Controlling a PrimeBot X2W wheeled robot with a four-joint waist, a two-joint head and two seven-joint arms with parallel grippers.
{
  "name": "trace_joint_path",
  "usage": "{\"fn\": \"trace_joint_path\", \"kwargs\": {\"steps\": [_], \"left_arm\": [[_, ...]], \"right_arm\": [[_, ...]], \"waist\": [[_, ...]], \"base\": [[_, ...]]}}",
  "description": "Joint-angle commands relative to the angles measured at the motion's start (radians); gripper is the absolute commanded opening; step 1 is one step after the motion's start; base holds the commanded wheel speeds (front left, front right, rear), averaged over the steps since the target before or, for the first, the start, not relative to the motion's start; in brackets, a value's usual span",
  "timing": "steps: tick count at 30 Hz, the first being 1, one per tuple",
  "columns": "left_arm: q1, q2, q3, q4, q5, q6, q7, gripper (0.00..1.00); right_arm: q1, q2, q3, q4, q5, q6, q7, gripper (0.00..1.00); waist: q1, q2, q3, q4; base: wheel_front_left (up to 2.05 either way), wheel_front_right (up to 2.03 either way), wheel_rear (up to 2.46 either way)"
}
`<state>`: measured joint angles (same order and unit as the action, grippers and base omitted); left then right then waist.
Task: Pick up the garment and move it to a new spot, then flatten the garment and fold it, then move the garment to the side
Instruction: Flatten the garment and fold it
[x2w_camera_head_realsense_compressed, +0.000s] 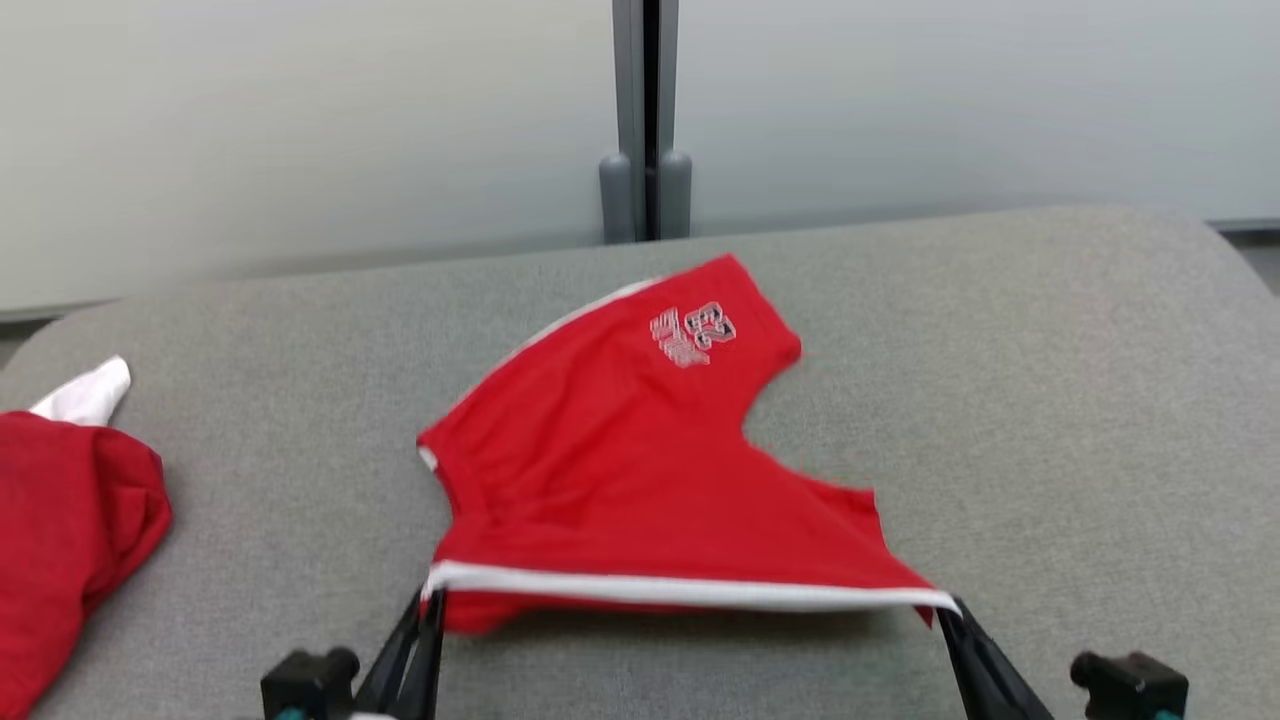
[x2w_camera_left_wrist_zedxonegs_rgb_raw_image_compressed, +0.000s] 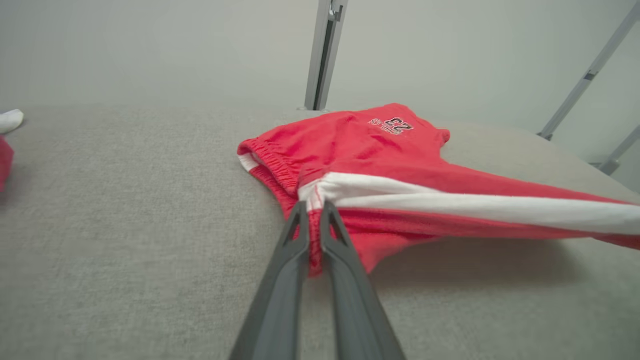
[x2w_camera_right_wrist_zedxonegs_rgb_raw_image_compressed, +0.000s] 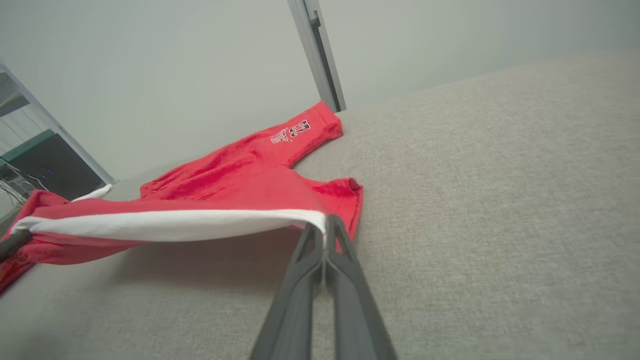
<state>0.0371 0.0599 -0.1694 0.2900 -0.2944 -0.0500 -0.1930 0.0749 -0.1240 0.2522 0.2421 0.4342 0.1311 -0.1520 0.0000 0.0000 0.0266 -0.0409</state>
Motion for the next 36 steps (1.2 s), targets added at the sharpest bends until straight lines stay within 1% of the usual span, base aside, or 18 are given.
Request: {"fn": "trace_joint_path", "kwargs": {"steps": [1, 5, 9, 11, 17, 22, 26, 30, 36], "left_arm": [[0.059, 0.024, 0.005, -0.056, 0.003, 0.019, 0.036, 0.00], [0.165, 0.038, 0.000, -0.194, -0.002, 0.049, 0.119, 0.00], [0.227, 0.044, -0.011, -0.304, 0.000, 0.067, 0.180, 0.00], [0.243, 0.045, -0.016, -0.337, -0.003, 0.072, 0.202, 0.00], [0.235, 0.044, -0.026, -0.355, -0.020, 0.075, 0.247, 0.00], [0.187, 0.042, -0.034, -0.328, -0.027, 0.069, 0.269, 0.00], [0.129, 0.035, -0.037, -0.290, -0.044, 0.064, 0.271, 0.00], [0.042, 0.025, -0.039, -0.255, -0.056, 0.063, 0.261, 0.00], [-0.129, 0.006, -0.077, -0.172, -0.087, 0.033, 0.222, 0.00]], "right_arm": [[0.064, -0.004, -0.025, -0.068, -0.022, -0.001, 0.048, 0.00], [0.177, 0.007, -0.062, -0.220, -0.056, -0.001, 0.150, 0.00], [0.247, 0.019, -0.094, -0.322, -0.075, -0.001, 0.221, 0.00], [0.266, 0.022, -0.106, -0.352, -0.085, -0.001, 0.246, 0.00], [0.261, 0.030, -0.127, -0.372, -0.081, -0.001, 0.269, 0.00], [0.199, 0.012, -0.129, -0.333, -0.080, -0.001, 0.265, 0.00], [0.100, -0.023, -0.117, -0.272, -0.069, -0.001, 0.247, 0.00], [-0.041, -0.066, -0.102, -0.188, -0.057, -0.001, 0.228, 0.00], [-0.282, -0.114, -0.093, -0.049, -0.038, -0.001, 0.200, 0.00]], "waist": [[0.0000, 0.0000, -0.041, -0.007], [0.0000, 0.0000, -0.064, -0.017], [0.0000, 0.0000, -0.074, -0.015], [0.0000, 0.0000, -0.078, -0.012], [0.0000, 0.0000, -0.083, -0.002], [0.0000, 0.0000, -0.069, 0.017], [0.0000, 0.0000, -0.038, 0.039], [0.0000, 0.0000, 0.032, 0.080], [0.0000, 0.0000, 0.162, 0.166]], "base": [[0.00, 0.00, 0.00], [0.00, 0.00, 0.00], [0.00, 0.00, 0.00], [0.00, 0.00, 0.00], [0.00, 0.00, 0.00], [0.00, 0.00, 0.00], [0.00, 0.00, 0.00], [0.00, 0.00, 0.00], [0.00, 0.00, 0.00]]}}
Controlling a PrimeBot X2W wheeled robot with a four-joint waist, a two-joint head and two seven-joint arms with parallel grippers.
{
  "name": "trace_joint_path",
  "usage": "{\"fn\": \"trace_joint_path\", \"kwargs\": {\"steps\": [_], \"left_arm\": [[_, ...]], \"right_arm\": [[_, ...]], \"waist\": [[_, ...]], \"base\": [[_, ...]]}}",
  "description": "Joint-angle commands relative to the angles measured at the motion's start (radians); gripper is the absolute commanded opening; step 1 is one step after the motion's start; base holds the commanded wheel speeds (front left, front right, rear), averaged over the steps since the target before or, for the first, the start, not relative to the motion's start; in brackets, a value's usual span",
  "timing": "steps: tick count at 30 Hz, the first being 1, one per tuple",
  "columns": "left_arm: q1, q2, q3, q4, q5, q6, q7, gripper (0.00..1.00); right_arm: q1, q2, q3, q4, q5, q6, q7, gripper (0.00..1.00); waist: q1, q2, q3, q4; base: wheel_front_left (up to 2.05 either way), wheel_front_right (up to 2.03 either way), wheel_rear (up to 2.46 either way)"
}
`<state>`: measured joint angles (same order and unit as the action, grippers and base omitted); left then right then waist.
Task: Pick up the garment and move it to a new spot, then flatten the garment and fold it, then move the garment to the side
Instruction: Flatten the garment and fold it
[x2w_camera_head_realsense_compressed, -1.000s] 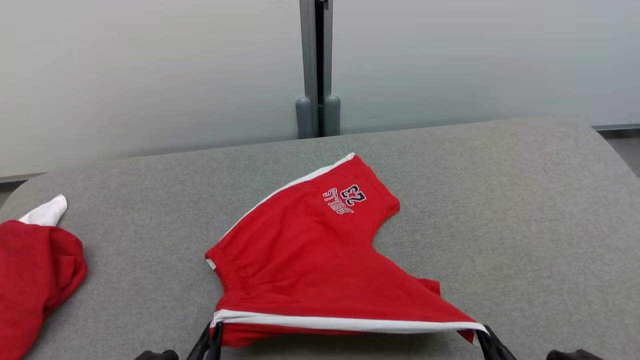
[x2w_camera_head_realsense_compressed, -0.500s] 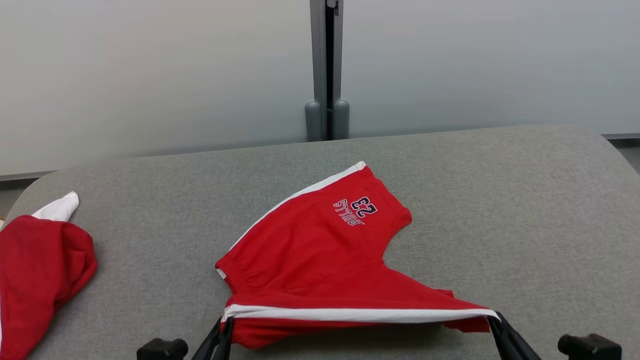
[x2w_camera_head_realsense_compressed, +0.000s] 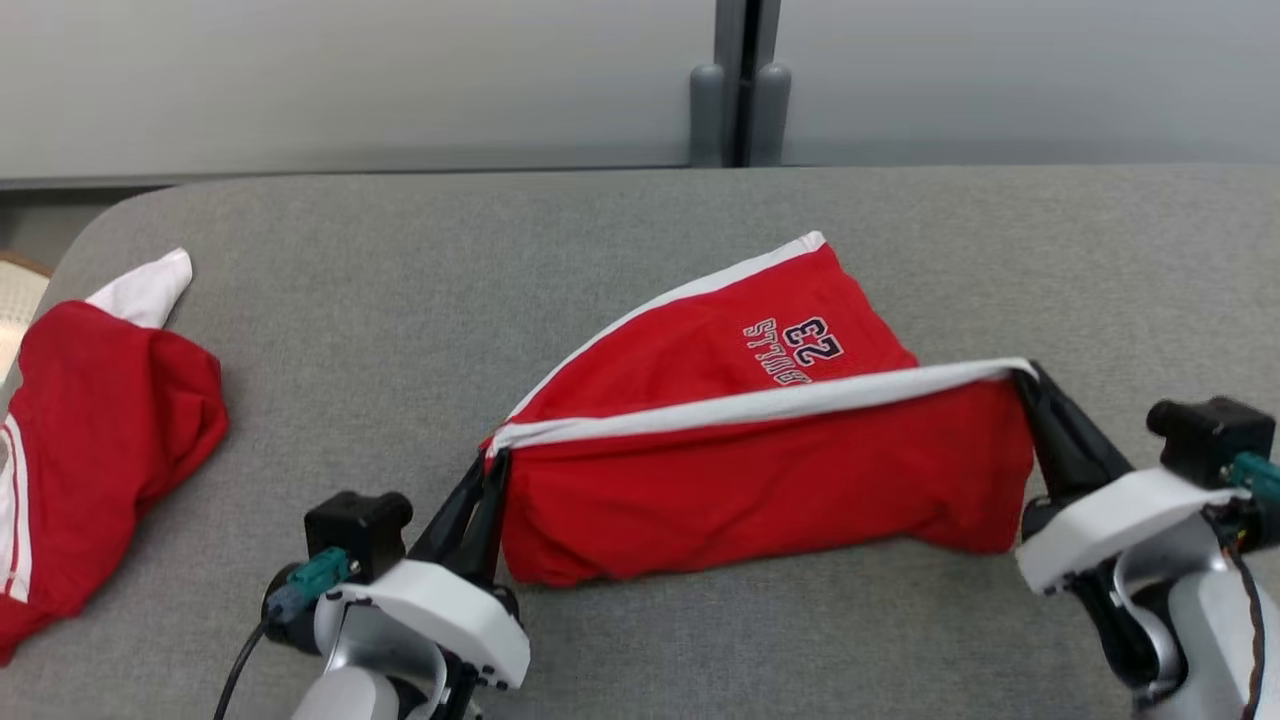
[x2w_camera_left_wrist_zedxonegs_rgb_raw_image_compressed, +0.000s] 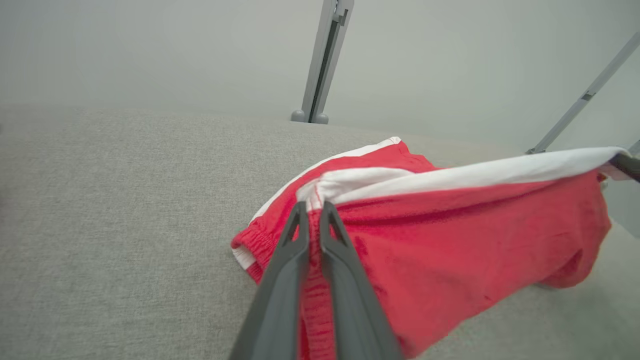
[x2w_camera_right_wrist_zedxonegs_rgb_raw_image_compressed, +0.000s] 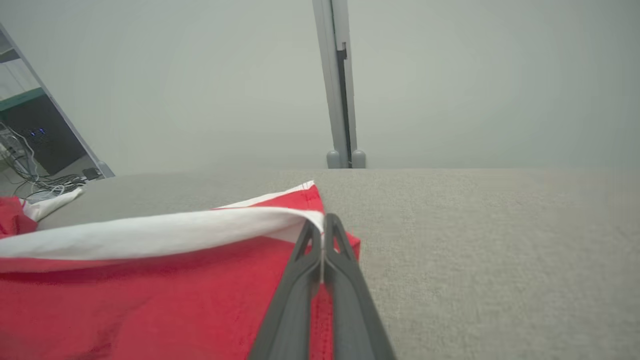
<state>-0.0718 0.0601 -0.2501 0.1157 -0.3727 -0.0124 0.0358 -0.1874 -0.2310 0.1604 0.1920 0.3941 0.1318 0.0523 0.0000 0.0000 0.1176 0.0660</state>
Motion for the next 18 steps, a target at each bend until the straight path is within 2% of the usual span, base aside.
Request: {"fn": "trace_joint_path", "kwargs": {"steps": [1, 8, 18], "left_arm": [[-0.049, 0.004, -0.003, 0.021, -0.016, -0.007, -0.015, 0.00], [-0.242, -0.006, -0.071, 0.161, -0.057, -0.026, -0.071, 0.00], [-0.475, -0.007, -0.230, 0.347, -0.211, -0.005, -0.157, 0.00]], "right_arm": [[-0.061, -0.010, 0.003, 0.024, 0.003, -0.002, -0.011, 0.00], [-0.345, -0.043, 0.036, 0.208, 0.034, -0.002, -0.024, 0.00], [-0.609, -0.087, 0.115, 0.482, 0.065, -0.002, -0.059, 0.00]], "waist": [[0.0000, 0.0000, 0.088, 0.071], [0.0000, 0.0000, 0.204, 0.153], [0.0000, 0.0000, 0.298, 0.213]], "base": [[0.00, 0.00, 0.00], [0.00, 0.00, 0.00], [0.00, 0.00, 0.00]]}}
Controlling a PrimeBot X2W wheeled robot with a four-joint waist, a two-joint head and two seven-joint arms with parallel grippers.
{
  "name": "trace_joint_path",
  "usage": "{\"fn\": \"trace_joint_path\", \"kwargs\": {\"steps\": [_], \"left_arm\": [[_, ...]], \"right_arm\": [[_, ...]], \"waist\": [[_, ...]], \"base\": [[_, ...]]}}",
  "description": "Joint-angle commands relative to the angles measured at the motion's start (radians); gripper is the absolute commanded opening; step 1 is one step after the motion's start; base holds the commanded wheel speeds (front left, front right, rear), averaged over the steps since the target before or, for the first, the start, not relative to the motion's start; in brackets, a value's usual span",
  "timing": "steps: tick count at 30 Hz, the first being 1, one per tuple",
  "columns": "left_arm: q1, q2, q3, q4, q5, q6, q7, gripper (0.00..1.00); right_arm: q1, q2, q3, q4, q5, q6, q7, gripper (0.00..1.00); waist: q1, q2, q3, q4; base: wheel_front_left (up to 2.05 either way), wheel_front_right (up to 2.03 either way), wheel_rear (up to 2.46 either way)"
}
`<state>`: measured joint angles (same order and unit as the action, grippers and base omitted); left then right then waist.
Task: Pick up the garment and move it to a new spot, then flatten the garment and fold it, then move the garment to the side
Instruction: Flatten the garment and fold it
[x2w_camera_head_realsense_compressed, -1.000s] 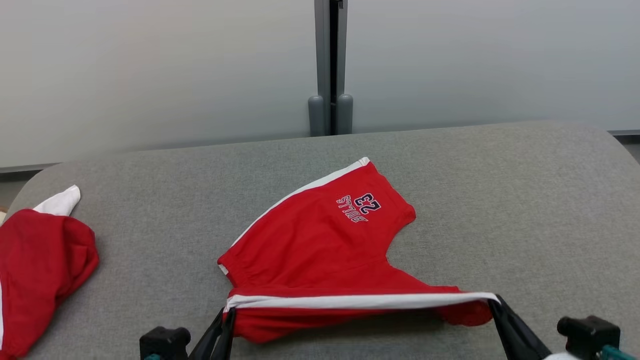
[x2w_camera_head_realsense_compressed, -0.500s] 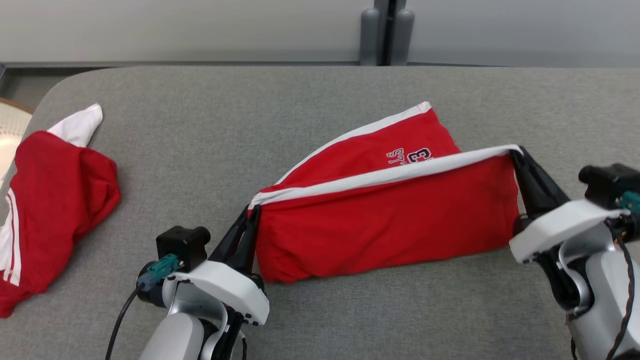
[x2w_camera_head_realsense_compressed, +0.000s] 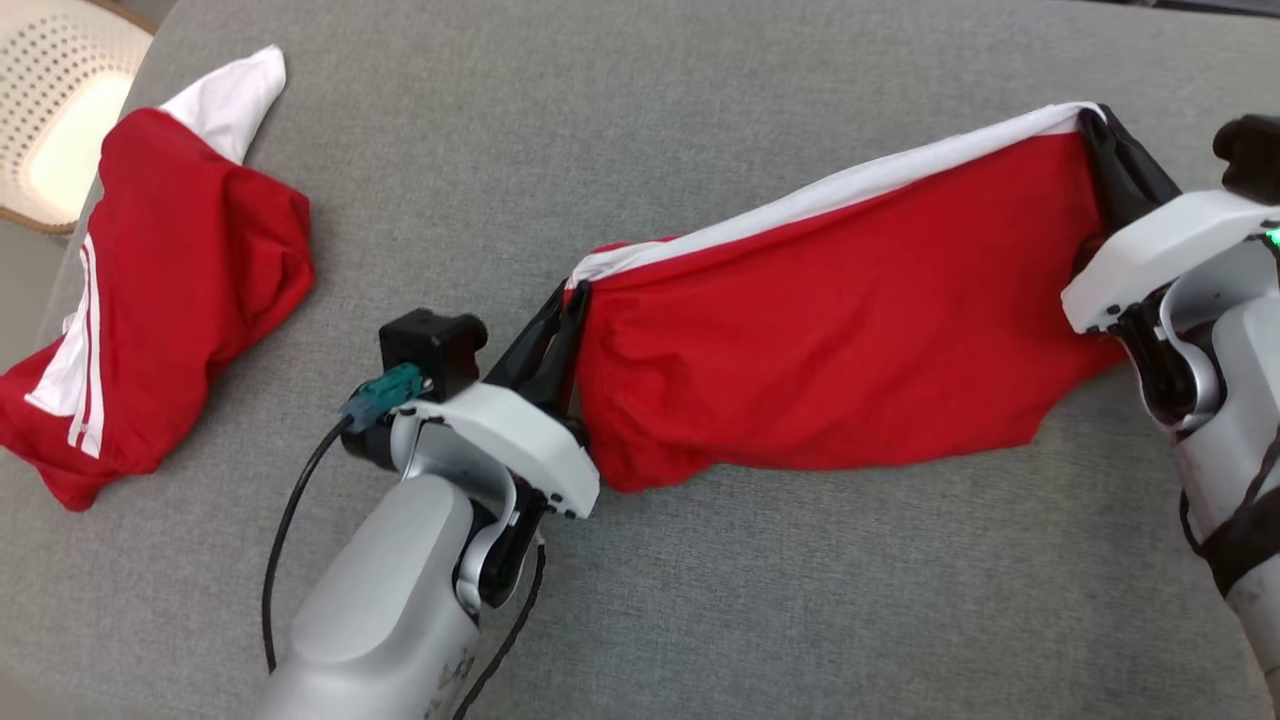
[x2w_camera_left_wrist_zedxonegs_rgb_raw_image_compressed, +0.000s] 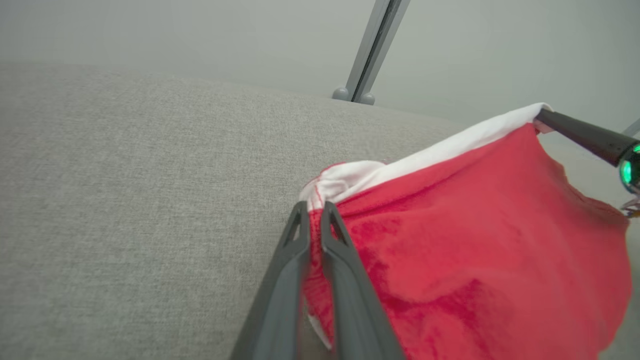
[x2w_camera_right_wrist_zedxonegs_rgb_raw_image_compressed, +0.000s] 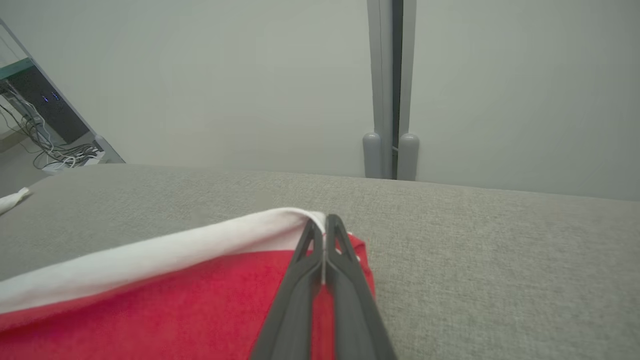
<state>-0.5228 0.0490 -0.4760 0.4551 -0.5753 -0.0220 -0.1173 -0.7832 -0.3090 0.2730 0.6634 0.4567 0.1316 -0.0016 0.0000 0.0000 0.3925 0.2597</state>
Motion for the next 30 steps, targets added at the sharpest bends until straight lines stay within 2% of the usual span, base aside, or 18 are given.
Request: {"fn": "trace_joint_path", "kwargs": {"steps": [1, 3, 4, 5, 6, 7, 11, 17, 22, 26, 30], "left_arm": [[-0.041, 0.003, -0.021, 0.029, -0.021, 0.003, -0.009, 0.00], [-0.072, 0.004, -0.050, 0.068, -0.047, 0.001, -0.017, 0.00], [-0.086, 0.004, -0.063, 0.085, -0.063, -0.003, -0.018, 0.10], [-0.097, 0.004, -0.074, 0.101, -0.075, -0.002, -0.024, 0.49], [-0.106, 0.003, -0.084, 0.115, -0.086, -0.001, -0.031, 1.00], [-0.111, 0.004, -0.093, 0.131, -0.092, -0.001, -0.039, 1.00], [-0.111, 0.004, -0.106, 0.168, -0.085, 0.023, -0.100, 1.00], [-0.056, 0.034, -0.041, 0.113, -0.010, 0.112, -0.147, 1.00], [0.026, 0.062, 0.077, -0.076, 0.092, 0.166, -0.146, 1.00], [0.079, 0.081, 0.143, -0.168, 0.163, 0.174, -0.147, 1.00], [0.138, 0.101, 0.177, -0.200, 0.215, 0.176, -0.147, 1.00]], "right_arm": [[-0.030, -0.009, 0.017, 0.033, 0.003, -0.002, -0.012, 0.00], [-0.060, -0.007, 0.044, 0.072, 0.008, -0.002, -0.024, 0.00], [-0.072, -0.007, 0.058, 0.090, 0.009, -0.002, -0.032, 0.00], [-0.082, -0.006, 0.077, 0.104, 0.006, -0.002, -0.042, 0.35], [-0.089, -0.001, 0.091, 0.120, 0.009, -0.002, -0.054, 0.91], [-0.094, 0.004, 0.102, 0.131, 0.017, -0.002, -0.071, 1.00], [-0.084, 0.013, 0.145, 0.154, 0.007, -0.002, -0.181, 1.00], [0.001, 0.020, 0.147, 0.100, -0.017, -0.002, -0.260, 1.00], [0.107, 0.012, 0.088, -0.047, -0.057, -0.002, -0.264, 1.00], [0.209, 0.020, 0.025, -0.183, -0.103, -0.001, -0.264, 1.00], [0.323, 0.039, -0.032, -0.284, -0.134, -0.001, -0.264, 1.00]], "waist": [[0.0000, 0.0000, 0.026, 0.020], [0.0000, 0.0000, 0.031, 0.019], [0.0000, 0.0000, 0.033, 0.017], [0.0000, 0.0000, 0.033, 0.015], [0.0000, 0.0000, 0.031, 0.012], [0.0000, 0.0000, 0.028, 0.009], [0.0000, 0.0000, 0.000, -0.008], [0.0000, 0.0000, -0.063, -0.044], [0.0000, 0.0000, -0.100, -0.076], [0.0000, 0.0000, -0.124, -0.105], [0.0000, 0.0000, -0.155, -0.132]], "base": [[0.00, 0.00, 0.00], [0.00, 0.00, 0.00], [0.00, 0.00, 0.00], [0.00, 0.00, 0.00], [0.00, 0.00, 0.00], [0.00, 0.00, 0.00], [0.00, 0.00, 0.00], [0.00, 0.00, 0.00], [0.00, 0.00, 0.00], [0.00, 0.00, 0.00], [0.00, 0.00, 0.00]]}}
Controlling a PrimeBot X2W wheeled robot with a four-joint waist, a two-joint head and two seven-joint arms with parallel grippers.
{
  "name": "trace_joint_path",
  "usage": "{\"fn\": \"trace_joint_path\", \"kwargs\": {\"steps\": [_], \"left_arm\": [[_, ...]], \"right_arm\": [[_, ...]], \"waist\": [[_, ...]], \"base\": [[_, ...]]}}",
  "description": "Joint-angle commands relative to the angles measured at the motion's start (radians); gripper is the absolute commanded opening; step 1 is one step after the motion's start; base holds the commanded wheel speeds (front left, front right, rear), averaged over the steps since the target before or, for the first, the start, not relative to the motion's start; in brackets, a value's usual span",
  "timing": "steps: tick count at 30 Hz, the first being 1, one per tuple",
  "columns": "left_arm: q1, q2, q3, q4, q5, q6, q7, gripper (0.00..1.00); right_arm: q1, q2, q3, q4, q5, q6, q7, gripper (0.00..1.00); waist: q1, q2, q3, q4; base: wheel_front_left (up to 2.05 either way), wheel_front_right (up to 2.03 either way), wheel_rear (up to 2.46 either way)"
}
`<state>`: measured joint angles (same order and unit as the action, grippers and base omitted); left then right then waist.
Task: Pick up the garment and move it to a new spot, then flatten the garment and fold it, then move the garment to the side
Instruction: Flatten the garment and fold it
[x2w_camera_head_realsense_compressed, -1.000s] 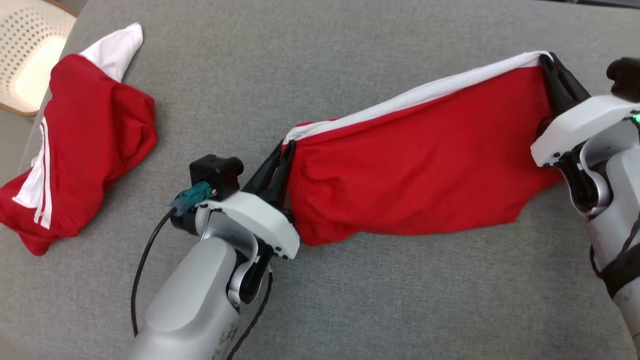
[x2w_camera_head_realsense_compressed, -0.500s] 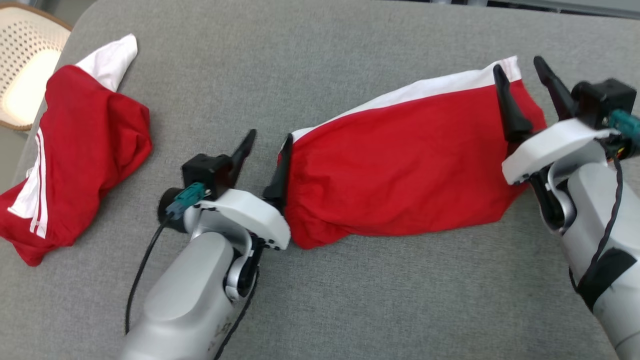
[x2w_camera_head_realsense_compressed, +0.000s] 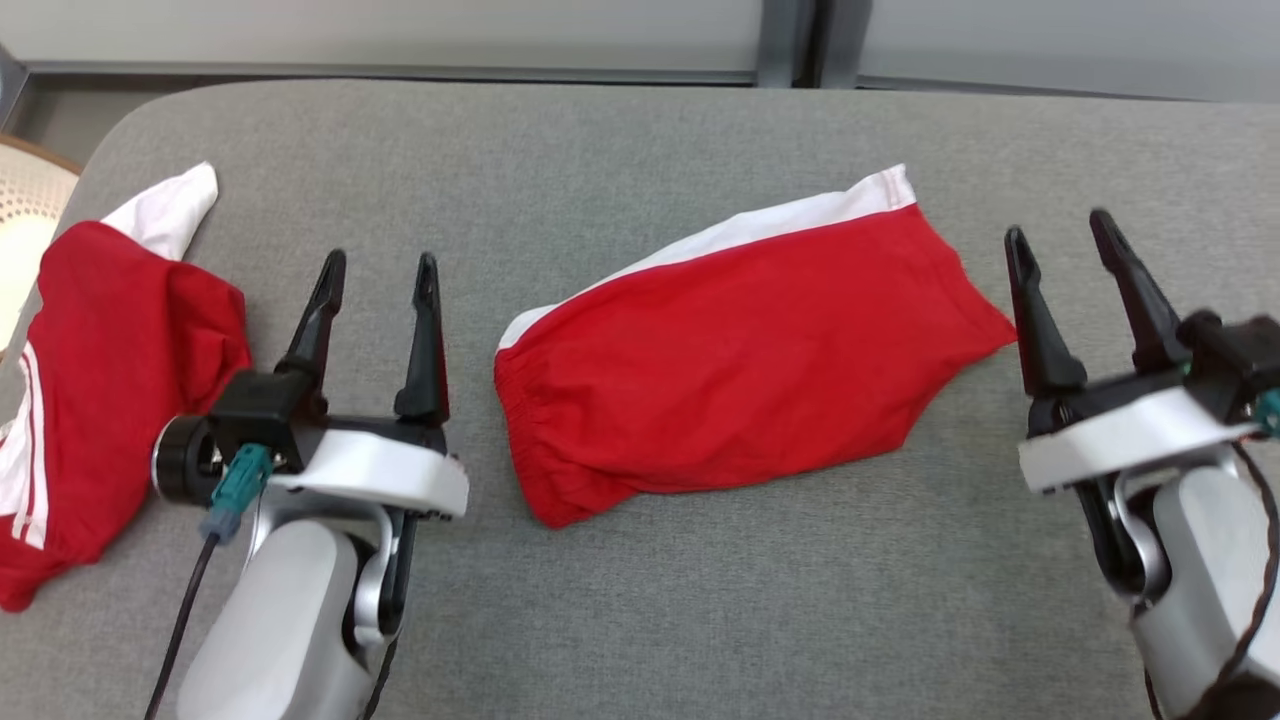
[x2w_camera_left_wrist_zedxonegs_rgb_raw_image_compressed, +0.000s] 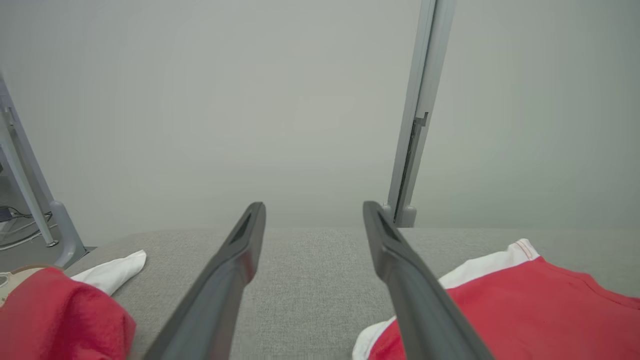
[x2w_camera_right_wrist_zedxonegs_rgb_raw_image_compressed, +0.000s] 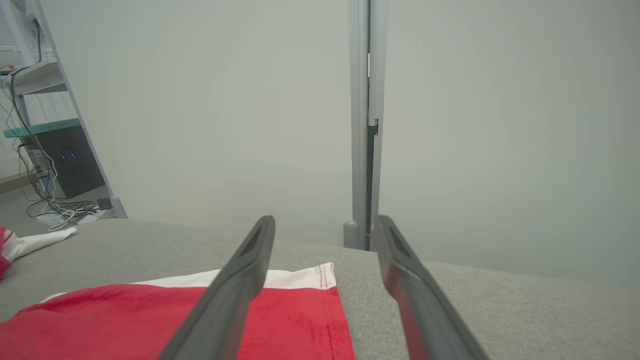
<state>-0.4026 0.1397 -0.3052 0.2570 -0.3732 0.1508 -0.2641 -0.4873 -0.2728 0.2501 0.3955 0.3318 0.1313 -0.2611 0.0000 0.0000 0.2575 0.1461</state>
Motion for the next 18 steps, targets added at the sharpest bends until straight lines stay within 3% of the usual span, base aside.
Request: {"fn": "trace_joint_path", "kwargs": {"steps": [1, 10, 18], "left_arm": [[0.036, 0.014, 0.009, -0.003, 0.024, 0.003, 0.000, 1.00], [0.168, 0.030, 0.036, -0.010, 0.070, -0.006, 0.000, 1.00], [0.214, 0.026, 0.058, -0.009, 0.076, -0.015, 0.000, 1.00]], "right_arm": [[0.057, 0.009, -0.021, -0.036, -0.015, -0.001, -0.004, 1.00], [0.294, 0.055, -0.105, -0.201, -0.068, -0.001, 0.042, 1.00], [0.386, 0.090, -0.154, -0.288, -0.081, -0.001, 0.091, 1.00]], "waist": [[0.0000, 0.0000, -0.028, -0.025], [0.0000, 0.0000, -0.077, -0.061], [0.0000, 0.0000, -0.094, -0.073]], "base": [[0.00, 0.00, 0.00], [0.00, 0.00, 0.00], [0.00, 0.00, 0.00]]}}
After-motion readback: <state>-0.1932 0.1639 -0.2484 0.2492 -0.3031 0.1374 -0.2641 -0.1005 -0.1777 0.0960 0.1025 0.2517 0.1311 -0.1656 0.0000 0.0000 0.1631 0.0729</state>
